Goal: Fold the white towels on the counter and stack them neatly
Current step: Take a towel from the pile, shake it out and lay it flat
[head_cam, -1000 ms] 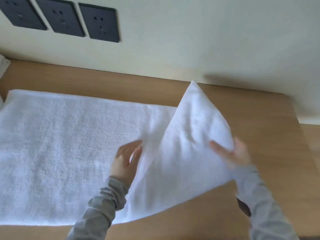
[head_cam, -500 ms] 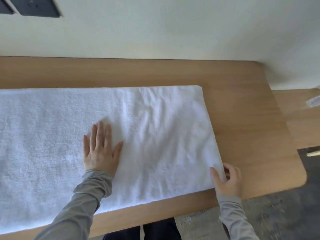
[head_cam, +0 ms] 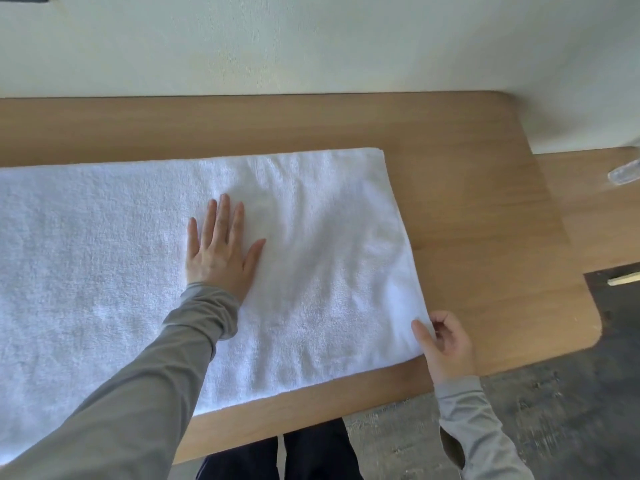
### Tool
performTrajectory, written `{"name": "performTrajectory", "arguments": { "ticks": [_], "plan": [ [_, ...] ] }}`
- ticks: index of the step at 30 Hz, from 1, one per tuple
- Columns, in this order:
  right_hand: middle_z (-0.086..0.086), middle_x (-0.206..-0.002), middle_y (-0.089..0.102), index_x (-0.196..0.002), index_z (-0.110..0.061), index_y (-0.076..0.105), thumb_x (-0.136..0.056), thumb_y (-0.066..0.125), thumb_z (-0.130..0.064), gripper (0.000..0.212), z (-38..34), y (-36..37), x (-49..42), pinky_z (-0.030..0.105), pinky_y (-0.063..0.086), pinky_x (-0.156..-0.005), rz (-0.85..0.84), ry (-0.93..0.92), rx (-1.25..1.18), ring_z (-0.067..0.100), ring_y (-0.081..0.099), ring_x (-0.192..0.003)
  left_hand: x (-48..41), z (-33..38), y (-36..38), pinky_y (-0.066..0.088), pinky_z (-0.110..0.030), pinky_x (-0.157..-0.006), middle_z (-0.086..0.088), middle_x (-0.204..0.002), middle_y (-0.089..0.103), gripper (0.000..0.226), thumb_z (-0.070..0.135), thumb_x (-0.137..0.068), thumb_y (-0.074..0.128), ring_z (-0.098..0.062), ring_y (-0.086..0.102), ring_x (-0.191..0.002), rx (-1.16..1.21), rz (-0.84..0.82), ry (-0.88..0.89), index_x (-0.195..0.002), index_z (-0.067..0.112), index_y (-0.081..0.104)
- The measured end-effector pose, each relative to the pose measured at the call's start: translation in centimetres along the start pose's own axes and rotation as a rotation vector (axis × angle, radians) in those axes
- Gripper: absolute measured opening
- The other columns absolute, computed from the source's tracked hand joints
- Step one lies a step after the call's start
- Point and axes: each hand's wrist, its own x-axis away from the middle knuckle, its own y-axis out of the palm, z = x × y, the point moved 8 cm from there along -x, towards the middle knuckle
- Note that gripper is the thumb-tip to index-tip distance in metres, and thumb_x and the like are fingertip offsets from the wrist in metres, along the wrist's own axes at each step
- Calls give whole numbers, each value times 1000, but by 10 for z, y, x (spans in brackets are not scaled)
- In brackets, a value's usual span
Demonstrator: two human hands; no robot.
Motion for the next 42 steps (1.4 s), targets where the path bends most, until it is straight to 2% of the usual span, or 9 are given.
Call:
{"name": "performTrajectory", "arguments": {
  "ticks": [4,10,14,17,20,24,28,34,42],
  "plan": [
    [-4,-88,64,-97,-18,49,-86,63,-14,18,5,6,-5,20,49,-64,-122,67,75,12,62,-78,-3,-4,9,-6,-42,-118,3,-159,-3,71,59,-91,10,-17,-6,-146,-26,-8,-39,-151,23,-1],
    [-5,-85,67,-86,-25,48,-83,66,-12,22,22,-22,-7,12,48,-55,-91,51,174,8,64,-78,-6,-7,13,-10,-42,-117,8,-158,-8,70,65,-90,8,-15,-10,-145,-34,-16,-50,-150,30,-5],
    [3,-87,67,-100,-14,50,-84,65,-16,22,28,-13,-10,46,50,-75,-92,48,362,29,64,-84,-7,-1,4,-9,-39,-117,9,-158,-5,65,58,-94,16,-13,-8,-145,127,-20,-17,-150,30,-3],
    [12,-100,60,-116,-8,49,-85,64,-22,37,15,-21,-9,52,45,-85,62,14,468,36,56,-97,-2,-18,-22,5,-39,-118,3,-157,9,59,40,-96,26,-16,9,-145,527,111,-45,-149,21,9],
    [19,-108,59,-111,3,55,-86,48,-36,47,-46,10,9,44,42,-87,257,-305,574,35,54,-100,17,-63,-40,10,-40,-118,-9,-155,20,54,27,-97,30,-24,15,-144,361,270,-158,-147,9,22],
    [13,-132,53,-126,-3,53,-89,44,-23,43,-113,170,56,42,28,-107,-167,-728,546,25,40,-129,28,-95,-23,1,-42,-119,-5,-158,10,52,36,-100,27,-22,4,-146,124,131,-296,-149,20,21],
    [5,-151,31,-142,-10,32,-87,37,-31,58,-123,296,111,42,28,-112,-507,-1004,897,21,24,-141,24,-101,-13,-2,-42,-118,-1,-159,8,64,58,-92,8,-21,5,-146,20,68,-321,-149,29,10],
    [4,-155,21,-147,-16,25,-96,21,-42,57,-96,228,19,51,19,-111,-463,-994,1067,21,15,-144,27,-103,-10,2,-46,-118,3,-159,5,59,51,-93,11,-18,1,-146,1,85,-317,-150,33,7],
    [10,-156,11,-146,-8,13,-91,-4,-52,72,-90,115,-109,56,4,-114,-105,-537,1198,26,6,-143,26,-101,-6,3,-48,-117,0,-159,5,62,53,-93,9,-20,1,-146,-34,77,-302,-150,30,7]
  ]
}}
